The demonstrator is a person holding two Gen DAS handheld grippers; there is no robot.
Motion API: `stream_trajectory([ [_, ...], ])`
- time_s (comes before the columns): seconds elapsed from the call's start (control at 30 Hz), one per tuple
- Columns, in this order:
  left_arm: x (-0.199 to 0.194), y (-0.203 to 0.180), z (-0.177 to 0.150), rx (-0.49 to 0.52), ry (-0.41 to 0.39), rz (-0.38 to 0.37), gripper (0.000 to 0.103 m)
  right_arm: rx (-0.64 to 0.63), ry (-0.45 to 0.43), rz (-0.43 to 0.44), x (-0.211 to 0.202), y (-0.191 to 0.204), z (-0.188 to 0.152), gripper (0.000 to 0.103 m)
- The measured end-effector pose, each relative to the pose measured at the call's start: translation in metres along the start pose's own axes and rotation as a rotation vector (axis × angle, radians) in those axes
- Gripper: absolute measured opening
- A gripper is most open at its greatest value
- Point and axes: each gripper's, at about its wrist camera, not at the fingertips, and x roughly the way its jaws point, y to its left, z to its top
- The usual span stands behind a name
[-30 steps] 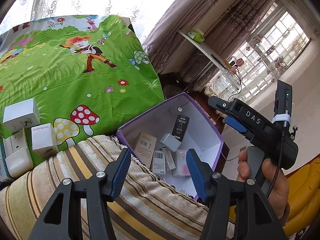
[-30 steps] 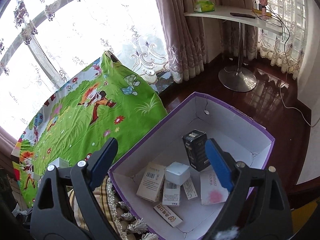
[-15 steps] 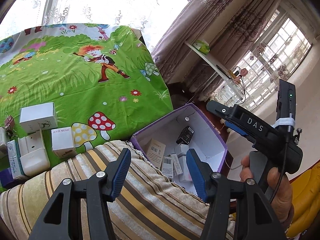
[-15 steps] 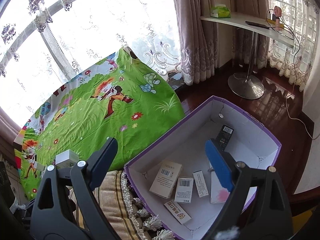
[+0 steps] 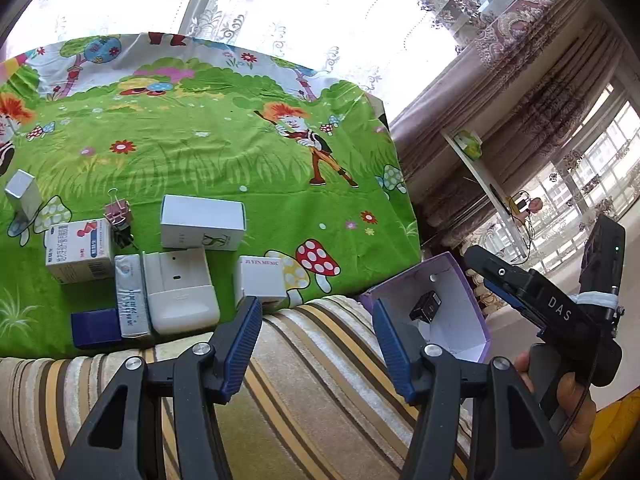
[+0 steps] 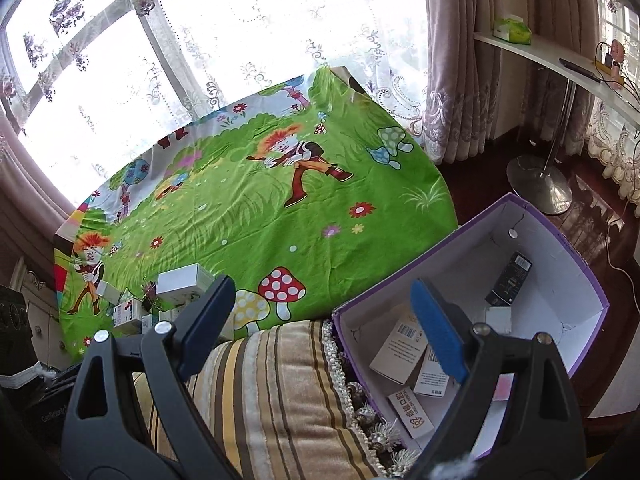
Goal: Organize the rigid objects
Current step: 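Move both open tools back to the boxes on the bed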
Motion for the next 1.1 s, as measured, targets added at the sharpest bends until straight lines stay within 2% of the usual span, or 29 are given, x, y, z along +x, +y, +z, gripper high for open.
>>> stream_trajectory([
  [0.27, -0.017, 0.065, -0.001, -0.136, 0.003, 0.119, 0.059, -0.106, 0.062, 0.035, 0.019, 0.039, -0.009, 0.091],
  [0.57, -0.023, 0.118, -0.002, -0.265, 0.053, 0.192, 0.059, -0.198, 0.139, 0.068, 0.041, 0.071, -0.020, 0.091],
  [0.87, 0.002, 0.143, -0.004, -0.326, 0.209, 0.236, 0.059, -0.307, 0.242, 0.100, 0.070, 0.101, -0.031, 0.091],
  [1.1, 0.017, 0.150, -0.004, -0.320, 0.261, 0.282, 0.059, -0.371, 0.296, 0.093, 0.090, 0.116, -0.034, 0.091],
])
